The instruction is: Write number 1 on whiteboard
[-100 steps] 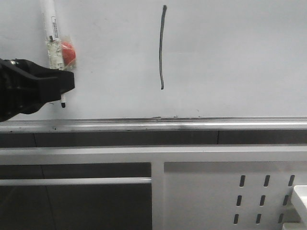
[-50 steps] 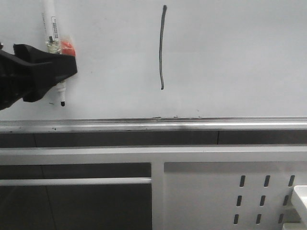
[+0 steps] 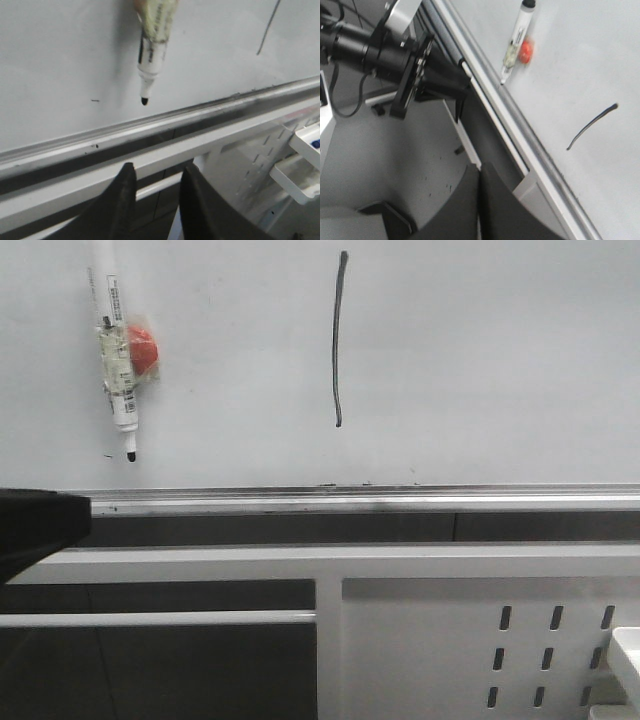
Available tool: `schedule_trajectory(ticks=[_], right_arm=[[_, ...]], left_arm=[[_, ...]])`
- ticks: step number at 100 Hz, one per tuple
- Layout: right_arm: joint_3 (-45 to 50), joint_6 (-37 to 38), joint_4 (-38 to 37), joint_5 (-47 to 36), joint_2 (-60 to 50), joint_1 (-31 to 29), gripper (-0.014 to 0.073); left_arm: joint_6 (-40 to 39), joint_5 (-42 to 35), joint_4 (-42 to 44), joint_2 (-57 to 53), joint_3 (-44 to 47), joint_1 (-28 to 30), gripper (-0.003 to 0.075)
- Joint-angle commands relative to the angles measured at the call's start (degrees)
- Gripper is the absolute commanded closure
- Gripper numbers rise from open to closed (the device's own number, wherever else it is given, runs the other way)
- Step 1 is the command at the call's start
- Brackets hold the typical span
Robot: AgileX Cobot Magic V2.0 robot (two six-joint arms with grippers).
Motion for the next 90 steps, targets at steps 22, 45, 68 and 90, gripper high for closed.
schedule_trajectory(ticks=[22, 45, 68, 90], right_arm=[[16.07, 0.37, -0.17, -19.97, -17.93, -0.3, 0.0661], [31.96, 1.12, -0.17, -23.3, -34.95, -0.3, 0.0662], [42.48, 1.12, -0.17, -22.85, -47.96, -0.3, 0.0663], [44.03, 1.12, -0.17, -24.34, -51.0, -0.3, 0.0663]], left_arm=[[-0.67, -13.09, 1.31, -1.81, 1.72, -0.26, 0.074], [-0.67, -13.09, 1.31, -2.32, 1.72, -0.26, 0.074], [-5.4, -13.09, 1.85, -2.45, 1.61, -0.26, 0.074], [-8.76, -10.74, 4.45, -2.45, -1.97, -0.26, 0.074]])
